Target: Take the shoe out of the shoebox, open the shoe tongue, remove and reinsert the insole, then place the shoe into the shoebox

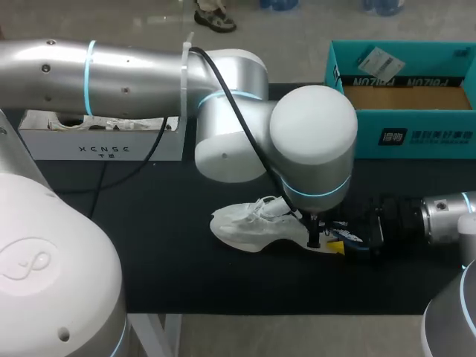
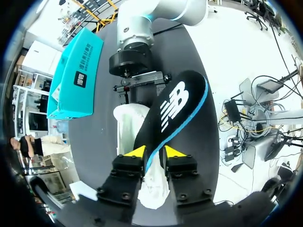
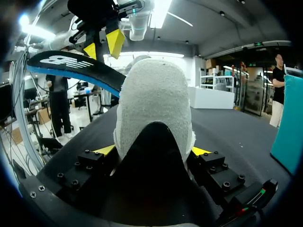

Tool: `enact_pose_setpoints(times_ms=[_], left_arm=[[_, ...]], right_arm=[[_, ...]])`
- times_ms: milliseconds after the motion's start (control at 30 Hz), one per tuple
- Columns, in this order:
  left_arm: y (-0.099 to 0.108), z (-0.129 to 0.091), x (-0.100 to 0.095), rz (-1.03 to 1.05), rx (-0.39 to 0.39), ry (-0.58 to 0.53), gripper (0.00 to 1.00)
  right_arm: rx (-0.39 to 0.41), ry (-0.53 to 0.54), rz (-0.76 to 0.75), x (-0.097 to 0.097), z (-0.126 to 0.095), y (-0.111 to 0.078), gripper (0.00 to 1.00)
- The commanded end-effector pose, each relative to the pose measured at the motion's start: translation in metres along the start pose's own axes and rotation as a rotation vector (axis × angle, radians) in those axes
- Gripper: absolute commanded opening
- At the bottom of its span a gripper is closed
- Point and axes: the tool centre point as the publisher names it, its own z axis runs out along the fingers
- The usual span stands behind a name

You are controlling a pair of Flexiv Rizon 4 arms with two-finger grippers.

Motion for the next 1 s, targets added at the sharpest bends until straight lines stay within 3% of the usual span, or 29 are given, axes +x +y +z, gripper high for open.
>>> enact_pose_setpoints(times_ms=[33,333,900,933,967,1000], left_arm=[[0.004,0.002,-0.002,-0.004,0.003,0.001,0.35],[0.008,0.017,-0.005,-0.02,-0.012,0.008,0.3],[-0.006,0.042,-0.009,-0.037,-0.025,0.035,0.2],[-0.007,0.043,-0.009,-0.041,-0.028,0.039,0.16],[-0.007,0.044,-0.009,-0.046,-0.032,0.039,0.0],[-0.007,0.044,-0.01,-0.052,-0.035,0.044,0.0]], right_arm=[[0.003,-0.002,0.0,0.001,0.003,-0.003,0.0],[0.003,-0.002,0.0,0.001,0.003,-0.003,0.0],[0.003,-0.002,0.0,0.001,0.003,-0.003,0.0],[0.003,-0.002,0.0,0.001,0.003,-0.003,0.0],[0.003,-0.002,0.0,0.001,0.003,-0.003,0.0],[0.003,-0.002,0.0,0.001,0.003,-0.003,0.0]])
